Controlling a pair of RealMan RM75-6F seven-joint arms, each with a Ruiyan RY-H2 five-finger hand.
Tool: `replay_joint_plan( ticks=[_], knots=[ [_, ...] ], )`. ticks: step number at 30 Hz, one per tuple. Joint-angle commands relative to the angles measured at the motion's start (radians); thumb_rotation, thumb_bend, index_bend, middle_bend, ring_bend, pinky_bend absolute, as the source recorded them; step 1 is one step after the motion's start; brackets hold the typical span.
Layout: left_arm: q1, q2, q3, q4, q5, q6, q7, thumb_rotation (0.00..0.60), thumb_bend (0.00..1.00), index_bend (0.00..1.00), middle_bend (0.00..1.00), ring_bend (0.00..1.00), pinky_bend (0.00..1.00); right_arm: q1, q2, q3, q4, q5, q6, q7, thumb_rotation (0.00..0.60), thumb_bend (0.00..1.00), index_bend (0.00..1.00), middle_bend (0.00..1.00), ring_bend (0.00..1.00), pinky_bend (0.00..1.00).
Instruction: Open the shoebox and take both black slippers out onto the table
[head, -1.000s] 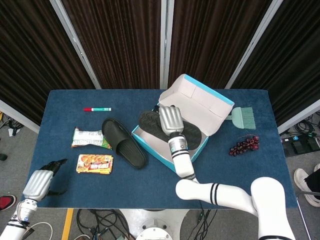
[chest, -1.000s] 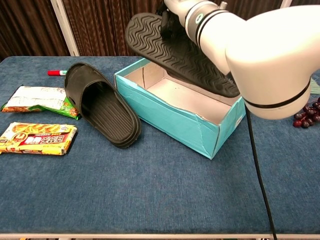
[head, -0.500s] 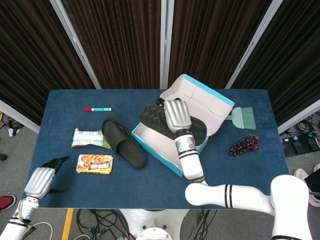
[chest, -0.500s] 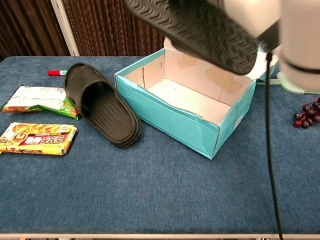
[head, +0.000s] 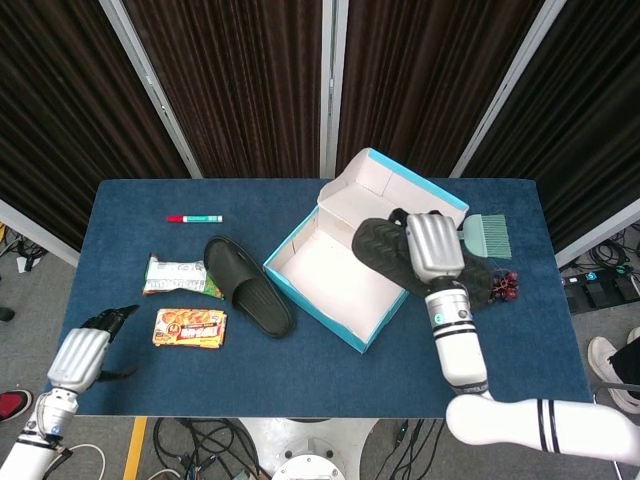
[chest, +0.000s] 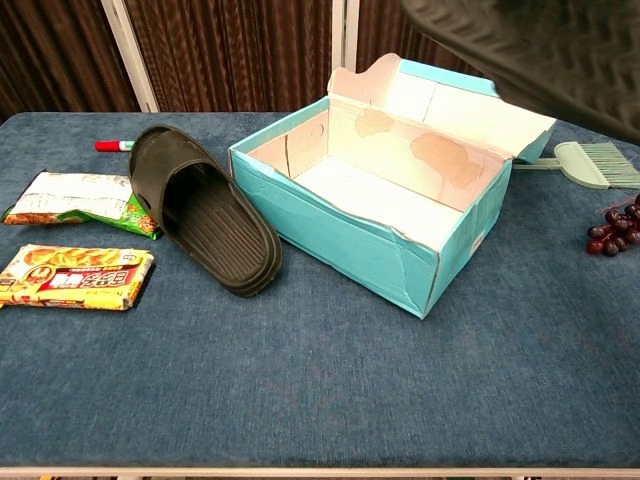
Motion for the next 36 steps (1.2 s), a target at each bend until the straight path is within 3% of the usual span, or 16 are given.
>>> replay_joint_plan(
  ticks=[1,10,21,28,32,36],
  knots=[
    [-0.001,-0.001,-0.004,-0.003,-0.001,0.003,0.002,0.6,0.0,0.13,0.17,0.17,0.31,-0.057,0.036,-0.06,-0.001,-0.053,-0.001,0.057,0.6,0.71,0.51,0.78,0.58,0.4],
    [-0.002,-0.019,-0.027,0.001,0.0,0.038,0.015,0.6,0.0,0.13,0.17,0.17,0.31,-0.155,0.033,-0.157,0.083,-0.123,-0.052,0.221,0.6,0.71,0.51,0.78,0.58,0.4],
    [-0.005,-0.043,-0.072,0.026,-0.025,0.078,0.04,0.6,0.0,0.13,0.17,0.17,0.31,-0.226,-0.008,-0.209,0.181,-0.167,-0.076,0.329,0.6,0.71,0.51,0.78,0.58,0.38],
    [-0.008,-0.046,-0.07,0.034,-0.028,0.073,0.041,0.6,0.0,0.13,0.17,0.17,0.31,-0.266,-0.03,-0.239,0.235,-0.19,-0.086,0.365,0.6,0.69,0.51,0.77,0.57,0.36],
    [-0.008,-0.046,-0.07,0.03,-0.032,0.07,0.042,0.6,0.0,0.13,0.17,0.17,0.31,-0.264,-0.023,-0.239,0.254,-0.171,-0.138,0.368,0.6,0.58,0.5,0.71,0.45,0.29],
    [-0.007,-0.044,-0.068,0.03,-0.033,0.07,0.043,0.6,0.0,0.13,0.17,0.17,0.31,-0.257,-0.012,-0.229,0.265,-0.148,-0.169,0.357,0.6,0.42,0.38,0.54,0.23,0.2]
  ],
)
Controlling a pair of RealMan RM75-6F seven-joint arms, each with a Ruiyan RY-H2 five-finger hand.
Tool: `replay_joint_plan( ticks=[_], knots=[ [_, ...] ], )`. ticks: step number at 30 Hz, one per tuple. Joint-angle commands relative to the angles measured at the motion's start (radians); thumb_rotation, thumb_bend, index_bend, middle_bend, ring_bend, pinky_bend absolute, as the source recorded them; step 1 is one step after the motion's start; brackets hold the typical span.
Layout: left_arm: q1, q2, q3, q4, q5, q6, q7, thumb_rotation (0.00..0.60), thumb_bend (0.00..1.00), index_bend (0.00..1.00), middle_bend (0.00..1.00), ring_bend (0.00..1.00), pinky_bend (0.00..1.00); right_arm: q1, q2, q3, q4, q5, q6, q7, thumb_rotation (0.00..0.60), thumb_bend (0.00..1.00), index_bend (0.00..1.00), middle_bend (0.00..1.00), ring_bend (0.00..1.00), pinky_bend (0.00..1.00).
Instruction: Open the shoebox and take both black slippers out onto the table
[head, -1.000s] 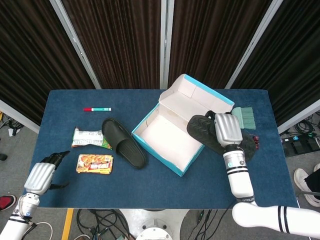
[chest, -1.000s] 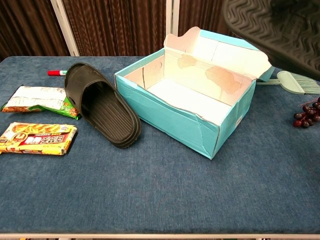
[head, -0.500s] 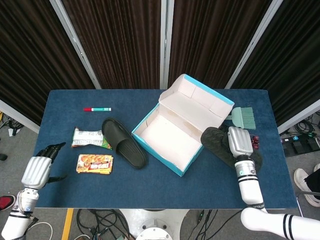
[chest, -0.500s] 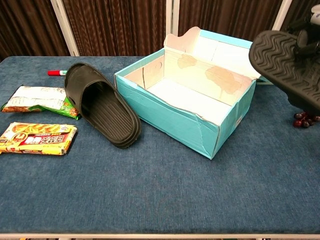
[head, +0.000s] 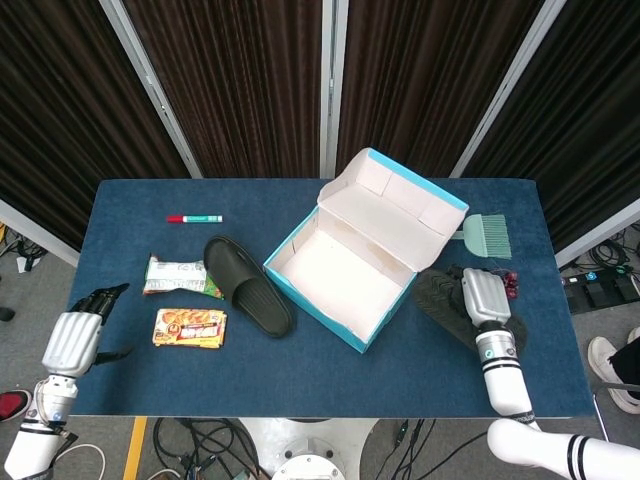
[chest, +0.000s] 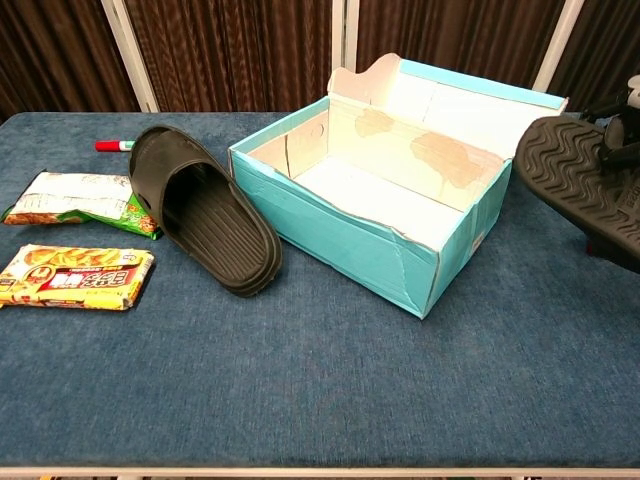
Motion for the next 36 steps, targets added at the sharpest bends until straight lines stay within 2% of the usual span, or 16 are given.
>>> replay_joint_plan(
  ticks=[1,2,5,8,20,23,27,31,36],
  knots=[
    [0.001,0.001,0.001,0.0,-0.001,0.0,0.0,0.6,0.0,0.13,0.17,0.17,0.31,0.003,0.01,0.009,0.007,0.012,-0.015,-0.002,0.6,0.38,0.34,0.48,0.18,0.16],
    [0.0,0.001,0.0,0.001,-0.002,-0.001,0.0,0.6,0.0,0.13,0.17,0.17,0.31,0.002,0.013,0.012,0.006,0.011,-0.019,0.001,0.6,0.34,0.29,0.43,0.13,0.1],
    [-0.001,0.001,0.0,0.0,-0.003,-0.003,0.0,0.6,0.0,0.13,0.17,0.17,0.31,-0.002,0.029,0.021,-0.003,0.004,-0.023,0.011,0.6,0.27,0.21,0.33,0.04,0.0],
    [-0.005,0.002,-0.002,-0.002,-0.004,-0.008,-0.001,0.6,0.0,0.13,0.17,0.17,0.31,-0.006,0.052,0.026,-0.023,0.01,-0.031,0.012,0.6,0.21,0.14,0.26,0.0,0.0],
    [-0.003,0.007,-0.002,-0.013,-0.001,0.003,0.003,0.6,0.0,0.13,0.17,0.17,0.31,-0.032,0.092,0.085,-0.076,-0.092,0.012,0.122,0.6,0.2,0.09,0.18,0.0,0.0],
    [-0.003,0.007,-0.002,-0.011,-0.001,0.003,0.006,0.6,0.0,0.13,0.17,0.17,0.31,-0.044,0.104,0.102,-0.093,-0.125,-0.01,0.207,0.6,0.19,0.09,0.14,0.0,0.0],
    [-0.006,0.011,-0.008,-0.014,-0.005,0.005,0.014,0.6,0.0,0.13,0.17,0.17,0.31,-0.069,0.098,0.129,-0.064,-0.264,0.027,0.356,0.6,0.17,0.02,0.07,0.0,0.0],
    [-0.008,0.014,-0.016,-0.019,-0.01,0.009,0.022,0.6,0.0,0.13,0.17,0.17,0.31,-0.081,0.11,0.103,-0.003,-0.43,0.092,0.357,0.6,0.21,0.0,0.04,0.0,0.0],
    [-0.01,0.017,-0.025,-0.032,-0.021,0.008,0.032,0.6,0.0,0.13,0.17,0.17,0.31,-0.107,0.212,0.009,-0.035,-0.49,0.078,0.135,0.6,0.23,0.0,0.01,0.0,0.0]
  ],
)
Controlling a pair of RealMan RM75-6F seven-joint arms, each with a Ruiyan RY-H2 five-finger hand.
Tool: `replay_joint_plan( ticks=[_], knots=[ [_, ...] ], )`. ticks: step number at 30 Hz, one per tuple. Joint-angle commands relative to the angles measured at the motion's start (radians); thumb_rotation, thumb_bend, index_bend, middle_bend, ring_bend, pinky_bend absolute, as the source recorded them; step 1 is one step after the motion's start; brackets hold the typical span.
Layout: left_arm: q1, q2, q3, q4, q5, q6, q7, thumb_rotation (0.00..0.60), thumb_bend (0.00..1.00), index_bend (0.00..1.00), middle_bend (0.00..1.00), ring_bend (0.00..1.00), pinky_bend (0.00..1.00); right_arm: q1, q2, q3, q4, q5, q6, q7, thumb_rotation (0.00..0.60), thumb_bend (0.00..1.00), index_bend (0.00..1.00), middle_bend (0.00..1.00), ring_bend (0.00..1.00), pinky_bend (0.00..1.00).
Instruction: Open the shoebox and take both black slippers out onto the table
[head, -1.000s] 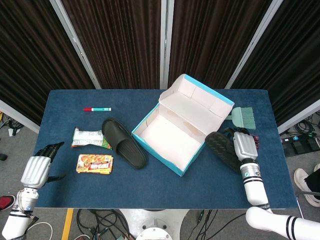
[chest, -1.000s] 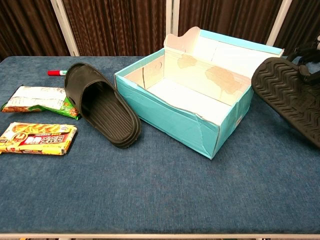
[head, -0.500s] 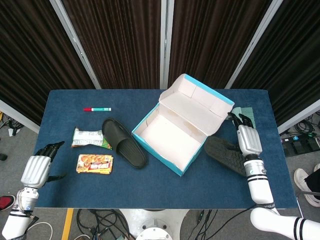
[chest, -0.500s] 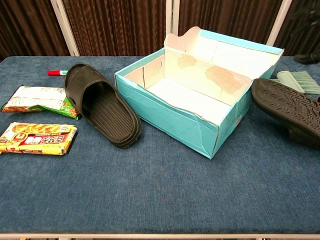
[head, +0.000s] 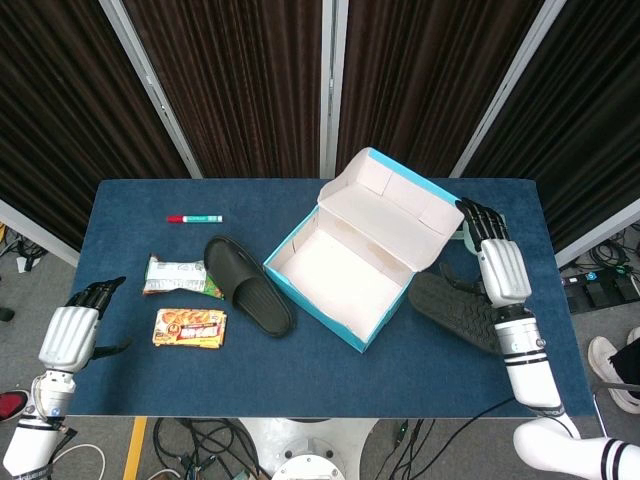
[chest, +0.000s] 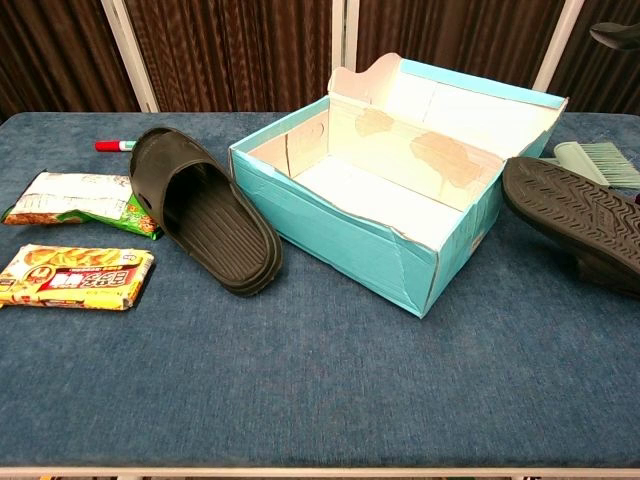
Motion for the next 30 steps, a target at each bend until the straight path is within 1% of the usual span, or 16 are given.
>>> replay_joint_plan(
  ticks=[1,3,6,11,15,18,20,30],
  knots=[
    [0.0,0.002,-0.003,-0.006,-0.004,0.001,0.003,0.6,0.0,0.13,0.17,0.17,0.31,-0.04,0.094,-0.095,-0.014,-0.055,0.014,-0.22,0.6,0.24,0.0,0.01,0.0,0.0],
    [0.0,0.006,-0.006,-0.012,-0.008,0.002,0.004,0.6,0.0,0.13,0.17,0.17,0.31,-0.062,0.118,-0.14,-0.037,-0.059,0.019,-0.318,0.6,0.25,0.0,0.0,0.0,0.0],
    [-0.001,0.013,-0.011,-0.016,-0.011,0.006,0.008,0.6,0.0,0.13,0.17,0.17,0.31,-0.096,0.133,-0.188,-0.062,-0.073,0.035,-0.385,0.6,0.27,0.0,0.0,0.0,0.0],
    [0.002,0.017,-0.015,-0.021,-0.016,0.011,0.007,0.6,0.0,0.13,0.17,0.17,0.31,-0.159,0.112,-0.242,-0.043,-0.126,0.1,-0.406,0.6,0.27,0.0,0.0,0.0,0.0],
    [-0.001,0.018,-0.015,-0.02,-0.022,0.001,0.009,0.6,0.0,0.13,0.17,0.17,0.31,-0.211,0.067,-0.283,0.011,-0.147,0.134,-0.4,0.6,0.27,0.0,0.0,0.0,0.0],
    [-0.006,0.021,-0.011,-0.021,-0.021,-0.01,0.013,0.6,0.0,0.13,0.17,0.17,0.31,-0.229,0.046,-0.292,0.05,-0.151,0.135,-0.379,0.6,0.27,0.0,0.0,0.0,0.0],
    [-0.008,0.021,-0.009,-0.024,-0.018,-0.012,0.016,0.6,0.0,0.13,0.17,0.17,0.31,-0.233,0.039,-0.289,0.067,-0.151,0.131,-0.368,0.6,0.27,0.0,0.0,0.0,0.0],
    [-0.011,0.013,-0.007,-0.029,-0.015,-0.013,0.022,0.6,0.0,0.13,0.17,0.17,0.31,-0.245,0.028,-0.27,0.102,-0.177,0.133,-0.323,0.6,0.27,0.0,0.0,0.0,0.0]
  ],
)
